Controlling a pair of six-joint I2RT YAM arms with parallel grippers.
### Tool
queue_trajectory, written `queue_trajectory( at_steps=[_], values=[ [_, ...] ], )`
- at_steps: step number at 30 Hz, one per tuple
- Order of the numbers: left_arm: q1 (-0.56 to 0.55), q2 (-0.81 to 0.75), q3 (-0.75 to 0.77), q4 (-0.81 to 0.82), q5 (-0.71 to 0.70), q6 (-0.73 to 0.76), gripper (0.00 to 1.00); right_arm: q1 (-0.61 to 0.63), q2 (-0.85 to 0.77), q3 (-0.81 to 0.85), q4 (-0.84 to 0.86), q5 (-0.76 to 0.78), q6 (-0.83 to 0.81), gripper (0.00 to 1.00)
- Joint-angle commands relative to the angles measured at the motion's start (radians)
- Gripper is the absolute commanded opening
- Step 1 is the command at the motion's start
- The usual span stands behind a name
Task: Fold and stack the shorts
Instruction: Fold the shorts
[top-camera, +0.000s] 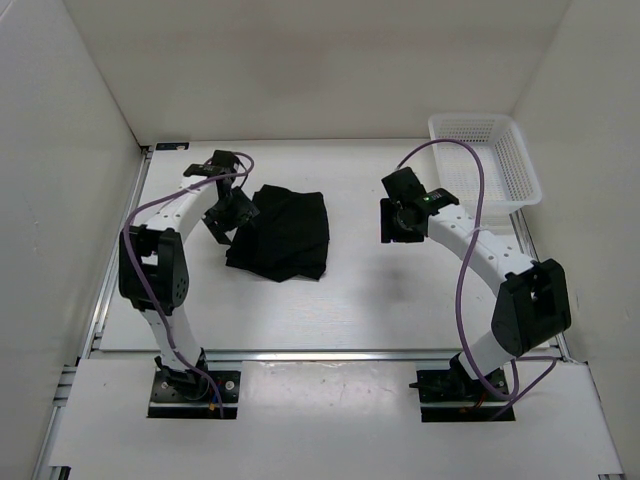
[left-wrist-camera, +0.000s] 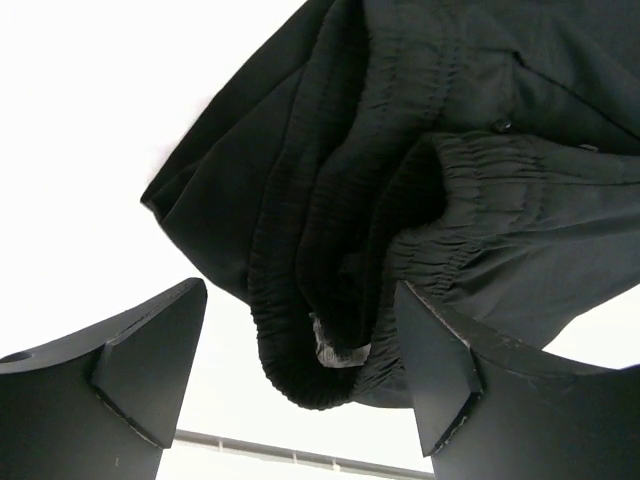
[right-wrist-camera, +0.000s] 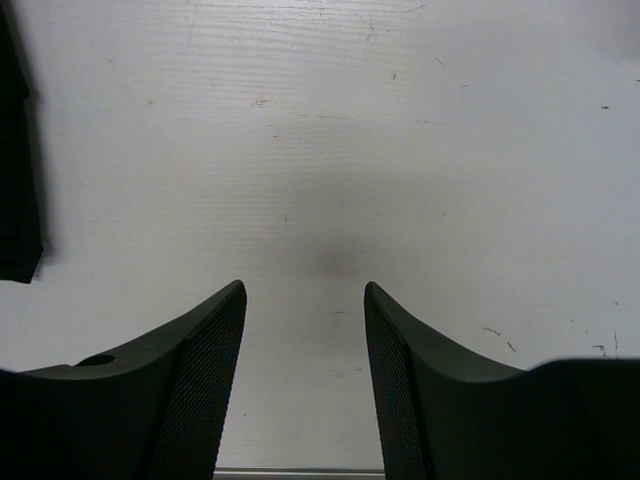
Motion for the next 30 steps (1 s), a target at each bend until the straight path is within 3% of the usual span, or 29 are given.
queue_trajectory(
  at_steps=[1, 5, 9, 14, 15, 16, 18, 19, 20, 21, 30],
  values=[
    [0.002, 0.022, 0.023, 0.068, 0.028, 0.062, 0.84, 0.005, -0.038, 0.007, 0.010, 0.010, -0.013, 0.56],
    [0.022, 0.131, 0.057, 0.098, 0.121, 0.136, 0.82, 0.014, -0.038, 0.007, 0.010, 0.010, -0.013, 0.56],
    [0.013, 0.196, 0.090, 0.112, 0.130, 0.156, 0.70, 0.025, -0.038, 0.007, 0.001, 0.010, -0.013, 0.56],
    [-0.007, 0.236, 0.126, 0.112, 0.118, 0.165, 0.72, 0.034, -0.038, 0.007, 0.001, 0.010, -0.013, 0.56],
    [-0.007, 0.252, 0.126, 0.112, 0.118, 0.165, 0.68, 0.034, -0.038, 0.007, 0.001, 0.010, -0.004, 0.56],
    [-0.007, 0.263, 0.135, 0.112, 0.118, 0.174, 0.55, 0.034, -0.038, 0.007, 0.001, 0.010, -0.004, 0.56],
    [-0.007, 0.291, 0.135, 0.112, 0.118, 0.174, 0.42, 0.034, -0.038, 0.016, 0.001, 0.010, -0.004, 0.56],
    [-0.007, 0.291, 0.135, 0.112, 0.118, 0.174, 0.33, 0.034, -0.038, 0.016, 0.001, 0.010, -0.004, 0.56],
    [-0.007, 0.291, 0.135, 0.112, 0.118, 0.174, 0.16, 0.034, -0.038, 0.016, 0.001, 0.010, -0.004, 0.56],
    [-0.007, 0.291, 0.135, 0.112, 0.118, 0.174, 0.10, 0.034, -0.038, 0.016, 0.001, 0.010, -0.004, 0.56],
    [-0.058, 0.142, 0.233, 0.021, -0.032, 0.196, 0.10, 0.034, -0.038, 0.016, 0.001, 0.010, -0.004, 0.56]
  ],
)
